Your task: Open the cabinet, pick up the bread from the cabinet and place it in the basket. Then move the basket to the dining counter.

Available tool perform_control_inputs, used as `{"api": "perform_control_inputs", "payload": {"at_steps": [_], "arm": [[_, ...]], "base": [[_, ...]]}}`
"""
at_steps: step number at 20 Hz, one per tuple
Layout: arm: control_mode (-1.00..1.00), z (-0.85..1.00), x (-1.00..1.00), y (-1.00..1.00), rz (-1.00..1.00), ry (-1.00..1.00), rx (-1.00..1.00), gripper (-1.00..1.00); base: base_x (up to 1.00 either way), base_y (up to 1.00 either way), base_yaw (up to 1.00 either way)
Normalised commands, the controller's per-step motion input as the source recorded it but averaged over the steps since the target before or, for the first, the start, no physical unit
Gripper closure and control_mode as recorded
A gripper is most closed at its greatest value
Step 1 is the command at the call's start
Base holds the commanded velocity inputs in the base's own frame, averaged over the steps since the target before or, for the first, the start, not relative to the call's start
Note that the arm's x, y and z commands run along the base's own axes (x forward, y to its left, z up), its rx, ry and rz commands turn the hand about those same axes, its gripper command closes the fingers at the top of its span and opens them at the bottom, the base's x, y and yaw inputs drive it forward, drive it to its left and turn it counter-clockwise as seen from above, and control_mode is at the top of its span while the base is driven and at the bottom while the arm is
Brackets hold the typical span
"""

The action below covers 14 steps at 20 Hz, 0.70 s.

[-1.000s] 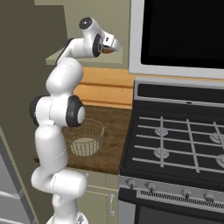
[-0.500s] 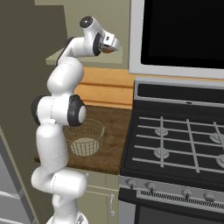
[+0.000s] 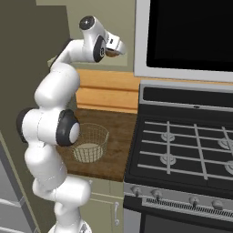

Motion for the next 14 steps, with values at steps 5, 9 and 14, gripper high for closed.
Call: {"api": "perform_control_inputs", "payload": {"at_steps": [5,9,14], "arm": [[-1.0,0.0,-1.0,0.0,0.0,-0.06,0.0,1.0],[-1.0,0.0,-1.0,0.0,0.0,0.0,0.01,1.0],[-1.0,0.06,-1.0,0.0,0.0,0.0,0.01,1.0]], "base": [[0.0,0.0,0.0],[0.0,0.0,0.0],[0.0,0.0,0.0]]}}
